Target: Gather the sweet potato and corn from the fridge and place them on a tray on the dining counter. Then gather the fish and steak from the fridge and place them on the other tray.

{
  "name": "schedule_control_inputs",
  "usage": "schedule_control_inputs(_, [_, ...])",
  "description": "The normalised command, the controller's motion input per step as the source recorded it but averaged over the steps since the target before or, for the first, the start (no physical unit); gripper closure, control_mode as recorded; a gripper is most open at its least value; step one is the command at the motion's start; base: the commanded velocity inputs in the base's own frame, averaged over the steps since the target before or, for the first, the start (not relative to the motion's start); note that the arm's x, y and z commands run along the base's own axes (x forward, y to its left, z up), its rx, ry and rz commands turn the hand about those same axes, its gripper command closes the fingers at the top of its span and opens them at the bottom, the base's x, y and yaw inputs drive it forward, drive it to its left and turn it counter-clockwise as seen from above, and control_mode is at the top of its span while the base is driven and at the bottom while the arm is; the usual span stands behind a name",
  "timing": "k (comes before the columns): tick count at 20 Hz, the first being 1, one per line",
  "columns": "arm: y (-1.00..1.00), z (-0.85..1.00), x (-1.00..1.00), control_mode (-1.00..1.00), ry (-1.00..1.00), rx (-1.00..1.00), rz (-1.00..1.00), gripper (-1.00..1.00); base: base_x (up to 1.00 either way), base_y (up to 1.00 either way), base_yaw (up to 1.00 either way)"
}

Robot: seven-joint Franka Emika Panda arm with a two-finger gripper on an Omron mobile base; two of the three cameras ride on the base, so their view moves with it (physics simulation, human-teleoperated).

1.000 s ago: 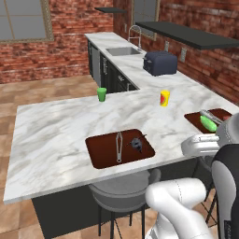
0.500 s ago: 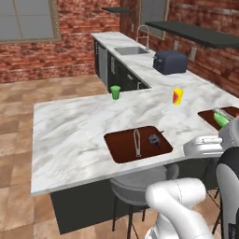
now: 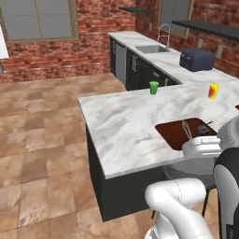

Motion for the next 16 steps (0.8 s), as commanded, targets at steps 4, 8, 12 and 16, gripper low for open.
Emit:
schedule_control_inputs(4, [0.00,0.00,0.00,1.00,0.00,0.00,0.00,-1.00,0.04,1.00,0.00])
schedule_control_inputs(8, [0.00,0.00,0.00,1.00,0.00,0.00,0.00,-1.00,0.44,1.00,-0.05])
schedule_control_inputs(12, [0.00,0.00,0.00,1.00,0.00,0.00,0.00,-1.00,0.71,1.00,-0.09])
schedule_control_inputs(16, [0.00,0.00,0.00,1.00,0.00,0.00,0.00,-1.00,0.91,1.00,-0.12])
